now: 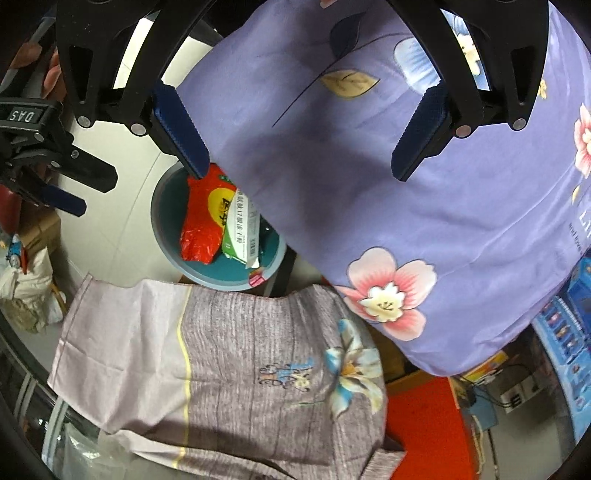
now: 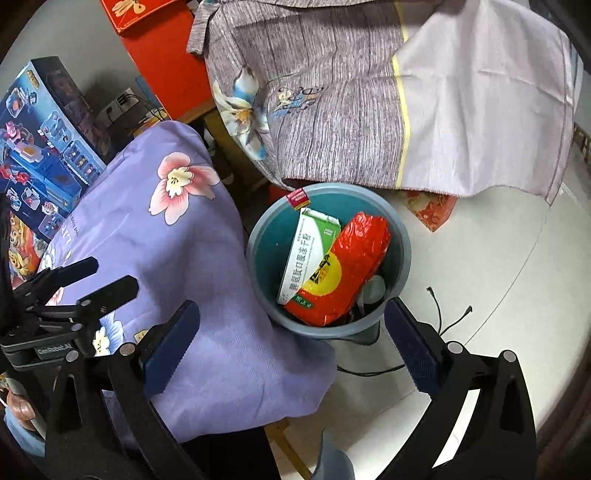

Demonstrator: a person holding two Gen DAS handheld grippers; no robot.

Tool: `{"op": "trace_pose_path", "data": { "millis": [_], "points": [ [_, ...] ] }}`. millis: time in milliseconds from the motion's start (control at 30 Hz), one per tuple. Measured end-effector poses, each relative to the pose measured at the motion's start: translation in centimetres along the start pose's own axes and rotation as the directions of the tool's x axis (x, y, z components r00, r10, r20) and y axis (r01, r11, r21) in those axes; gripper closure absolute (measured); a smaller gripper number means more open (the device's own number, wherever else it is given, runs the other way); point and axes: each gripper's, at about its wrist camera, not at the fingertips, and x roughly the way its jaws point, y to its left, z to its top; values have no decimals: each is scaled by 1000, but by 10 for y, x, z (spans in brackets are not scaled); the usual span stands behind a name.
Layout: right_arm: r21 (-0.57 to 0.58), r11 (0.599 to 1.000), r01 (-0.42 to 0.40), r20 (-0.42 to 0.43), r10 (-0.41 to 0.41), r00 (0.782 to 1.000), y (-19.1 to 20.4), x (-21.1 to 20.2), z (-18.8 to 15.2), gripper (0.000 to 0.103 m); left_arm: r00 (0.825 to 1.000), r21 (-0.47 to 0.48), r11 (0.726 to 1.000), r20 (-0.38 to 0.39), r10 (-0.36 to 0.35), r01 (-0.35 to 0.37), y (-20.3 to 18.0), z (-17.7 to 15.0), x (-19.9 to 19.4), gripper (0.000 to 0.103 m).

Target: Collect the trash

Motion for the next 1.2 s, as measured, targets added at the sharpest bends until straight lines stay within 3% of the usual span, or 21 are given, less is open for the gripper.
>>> {"op": "trace_pose_path", "data": {
  "millis": [700,1200],
  "points": [
    [-57,998,41,20,-40,999,21,-19,-19,7,998,-45,999,57,31,-28,13,-27,-39,4],
    [-59,997,42,3,-42,999,27,-12,-20,7,995,-57,997,82,49,-44,17,-33,-45,4]
  ]
}}
